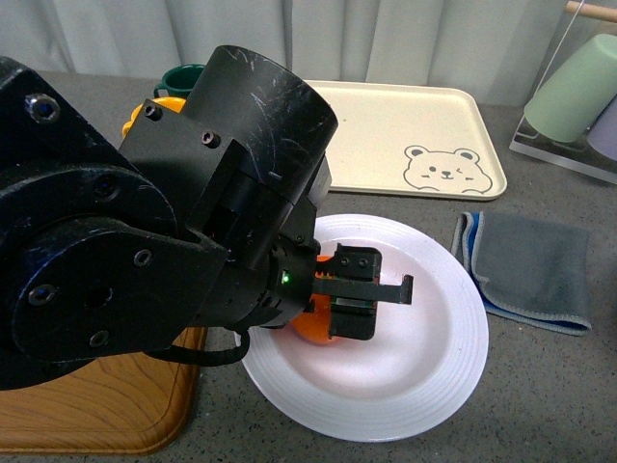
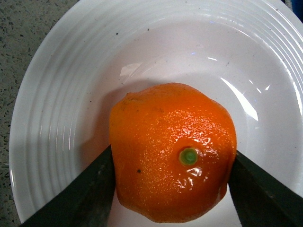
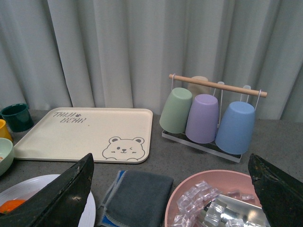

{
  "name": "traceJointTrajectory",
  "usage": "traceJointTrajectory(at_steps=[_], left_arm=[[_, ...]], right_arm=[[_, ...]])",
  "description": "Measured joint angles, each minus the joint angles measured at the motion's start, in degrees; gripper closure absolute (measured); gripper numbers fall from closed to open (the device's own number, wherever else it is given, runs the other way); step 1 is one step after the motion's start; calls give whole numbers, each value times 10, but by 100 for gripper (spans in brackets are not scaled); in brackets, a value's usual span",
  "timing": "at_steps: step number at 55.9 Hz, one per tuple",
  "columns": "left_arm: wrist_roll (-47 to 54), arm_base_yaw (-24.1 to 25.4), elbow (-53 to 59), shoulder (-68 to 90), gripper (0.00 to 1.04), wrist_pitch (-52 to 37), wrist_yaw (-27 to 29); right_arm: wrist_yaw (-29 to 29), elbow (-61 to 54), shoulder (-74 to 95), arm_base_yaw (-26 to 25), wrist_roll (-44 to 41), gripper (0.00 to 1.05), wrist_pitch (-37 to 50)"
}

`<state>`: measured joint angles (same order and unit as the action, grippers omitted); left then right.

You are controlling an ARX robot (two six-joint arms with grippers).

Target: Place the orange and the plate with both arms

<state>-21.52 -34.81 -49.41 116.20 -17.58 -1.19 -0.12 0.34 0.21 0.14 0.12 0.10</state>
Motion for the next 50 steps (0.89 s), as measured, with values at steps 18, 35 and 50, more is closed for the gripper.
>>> traceJointTrajectory(at_steps=[18,35,50], left_arm=[[0,-8,12,-26,7,-4,-14],[69,-5,95,-78,19,-231,186],[191,69,282,-145,61,-581,285]], right_arm=[[0,0,0,0,0,9,0],[0,0,0,0,0,9,0],[0,0,0,0,0,9,0]])
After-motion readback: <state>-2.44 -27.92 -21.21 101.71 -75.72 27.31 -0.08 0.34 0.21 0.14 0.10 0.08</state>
